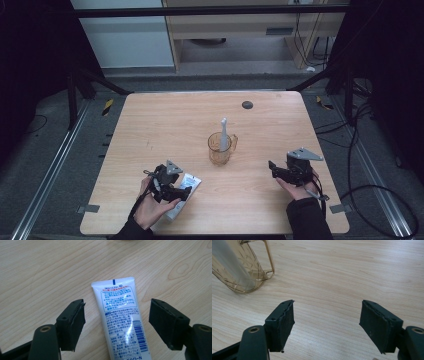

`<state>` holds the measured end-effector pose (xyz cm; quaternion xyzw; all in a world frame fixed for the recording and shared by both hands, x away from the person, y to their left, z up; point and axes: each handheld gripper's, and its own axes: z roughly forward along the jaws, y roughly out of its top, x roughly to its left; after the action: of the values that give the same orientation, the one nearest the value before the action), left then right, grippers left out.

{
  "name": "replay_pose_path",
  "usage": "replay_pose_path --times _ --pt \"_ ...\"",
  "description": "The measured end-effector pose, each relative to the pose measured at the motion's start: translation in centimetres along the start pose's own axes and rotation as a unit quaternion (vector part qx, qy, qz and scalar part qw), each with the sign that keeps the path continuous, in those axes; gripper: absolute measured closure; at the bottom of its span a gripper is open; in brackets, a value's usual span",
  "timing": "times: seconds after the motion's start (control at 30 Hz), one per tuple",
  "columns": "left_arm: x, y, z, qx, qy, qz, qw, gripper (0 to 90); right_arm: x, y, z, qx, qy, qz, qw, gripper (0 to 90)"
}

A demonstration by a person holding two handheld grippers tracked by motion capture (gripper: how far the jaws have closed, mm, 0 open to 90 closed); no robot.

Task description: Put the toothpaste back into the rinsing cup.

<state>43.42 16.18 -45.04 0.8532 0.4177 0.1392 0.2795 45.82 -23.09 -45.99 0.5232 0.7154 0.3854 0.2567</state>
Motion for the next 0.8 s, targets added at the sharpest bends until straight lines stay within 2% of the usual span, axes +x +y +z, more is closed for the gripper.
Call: replay_pose_path --times 0.37,0.8 --pt "-0.4 0.3 1.1 0.023 0.001 0.005 0.9997 30.1 -0.1 0.0 0.1 0.003 -0.002 -0.002 1.0 27.5" --pt "-0.4 0.4 2.3 0.05 -0.002 0.0 0.9987 31.0 -0.1 -0.1 0.2 0.006 -0.002 -0.003 1.0 27.5"
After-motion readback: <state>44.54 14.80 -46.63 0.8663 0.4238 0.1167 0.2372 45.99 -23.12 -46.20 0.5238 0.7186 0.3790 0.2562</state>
